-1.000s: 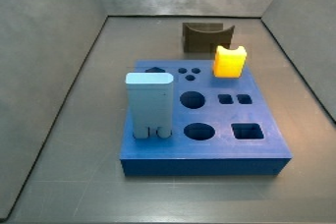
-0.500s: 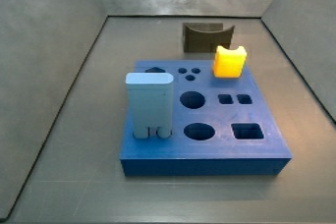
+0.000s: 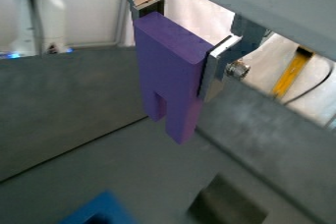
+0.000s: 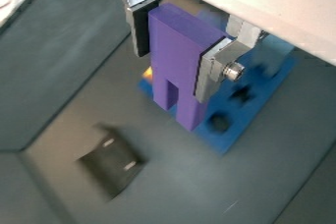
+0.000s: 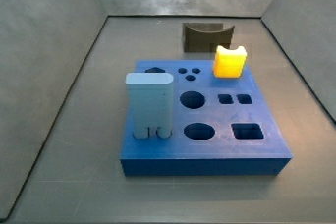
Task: Pick up the double-square object. Move up. Place the double-square object on the fixture. Regrasp the double-square object. Move to above the board. Insert the double-square object.
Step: Move to above the board, then insert the double-square object.
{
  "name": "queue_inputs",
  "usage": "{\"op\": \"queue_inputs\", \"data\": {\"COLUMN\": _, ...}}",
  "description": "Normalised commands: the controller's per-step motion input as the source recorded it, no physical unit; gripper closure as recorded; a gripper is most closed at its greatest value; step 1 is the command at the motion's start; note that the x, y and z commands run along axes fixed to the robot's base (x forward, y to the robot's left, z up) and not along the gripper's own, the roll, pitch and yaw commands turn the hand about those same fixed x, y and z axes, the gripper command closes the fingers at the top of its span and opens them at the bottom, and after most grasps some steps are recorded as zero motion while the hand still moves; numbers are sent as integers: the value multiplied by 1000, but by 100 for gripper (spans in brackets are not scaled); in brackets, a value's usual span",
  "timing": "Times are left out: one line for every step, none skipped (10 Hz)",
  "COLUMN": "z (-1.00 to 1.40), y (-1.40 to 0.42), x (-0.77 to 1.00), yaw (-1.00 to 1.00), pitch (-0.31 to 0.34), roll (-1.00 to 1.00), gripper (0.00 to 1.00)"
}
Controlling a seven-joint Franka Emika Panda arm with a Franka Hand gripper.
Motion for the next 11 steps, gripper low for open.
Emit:
{"op": "queue_inputs", "data": {"z": -247, "y": -725, "x": -221, "yaw": -40, "pitch": -13, "roll": -1000, "gripper": 100}}
{"op": "queue_inputs", "data": {"z": -156, "y": -461, "x": -164, "yaw": -42, "pitch": -19, "roll": -1000, "gripper": 100}}
{"op": "queue_inputs", "data": {"z": -69, "y": -194, "x": -124, "yaw": -38, "pitch": -33, "roll": -1000, "gripper": 100}}
{"op": "queue_inputs", "data": {"z": -48, "y": -118, "x": -111, "yaw": -38, "pitch": -50, "roll": -921, "gripper": 100}}
{"op": "queue_inputs", "data": {"z": -21, "y": -23, "x": -105, "yaw": -7, "pitch": -74, "roll": -547, "gripper": 100}}
{"op": "queue_inputs", "data": {"z": -12, "y": -4, "x": -89, "yaw": -10, "pitch": -76, "roll": -411, "gripper": 100}}
{"op": "queue_inputs", "data": {"z": -6, "y": 1, "x": -65, "yaw": -6, "pitch": -61, "roll": -270, "gripper": 100}}
{"op": "queue_inputs", "data": {"z": -74, "y": -20, "x": 0, "yaw": 0, "pitch": 0, "roll": -7, "gripper": 100}}
{"op": "queue_inputs", "data": {"z": 0, "y": 0, "x": 0, "yaw": 0, "pitch": 0, "roll": 7, "gripper": 100}}
{"op": "queue_inputs", "data": {"z": 0, "y": 0, "x": 11, "yaw": 0, "pitch": 20, "roll": 0, "gripper": 100}}
{"op": "queue_inputs", "data": {"z": -106, "y": -37, "x": 323, "yaw": 3, "pitch": 41, "roll": -14, "gripper": 100}}
